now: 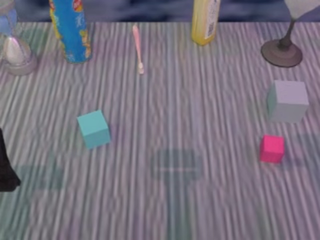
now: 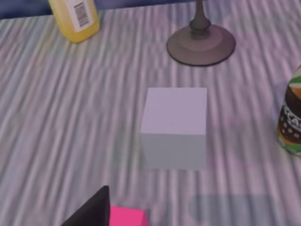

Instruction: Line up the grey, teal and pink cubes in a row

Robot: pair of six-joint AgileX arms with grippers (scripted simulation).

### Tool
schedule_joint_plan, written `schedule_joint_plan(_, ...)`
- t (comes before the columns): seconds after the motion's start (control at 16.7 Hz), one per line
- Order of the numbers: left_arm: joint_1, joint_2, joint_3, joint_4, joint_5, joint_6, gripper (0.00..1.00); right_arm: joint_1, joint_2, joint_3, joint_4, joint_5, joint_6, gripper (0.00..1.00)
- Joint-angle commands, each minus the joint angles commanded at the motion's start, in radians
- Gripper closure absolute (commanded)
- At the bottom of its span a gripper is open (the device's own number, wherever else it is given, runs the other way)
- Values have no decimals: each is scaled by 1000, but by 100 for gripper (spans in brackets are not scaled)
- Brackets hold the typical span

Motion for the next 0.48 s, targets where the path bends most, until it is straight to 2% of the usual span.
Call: schedule_joint_plan(0.48, 0, 0, 0, 0, 0, 0, 0, 123, 825, 551, -427, 5, 187, 0)
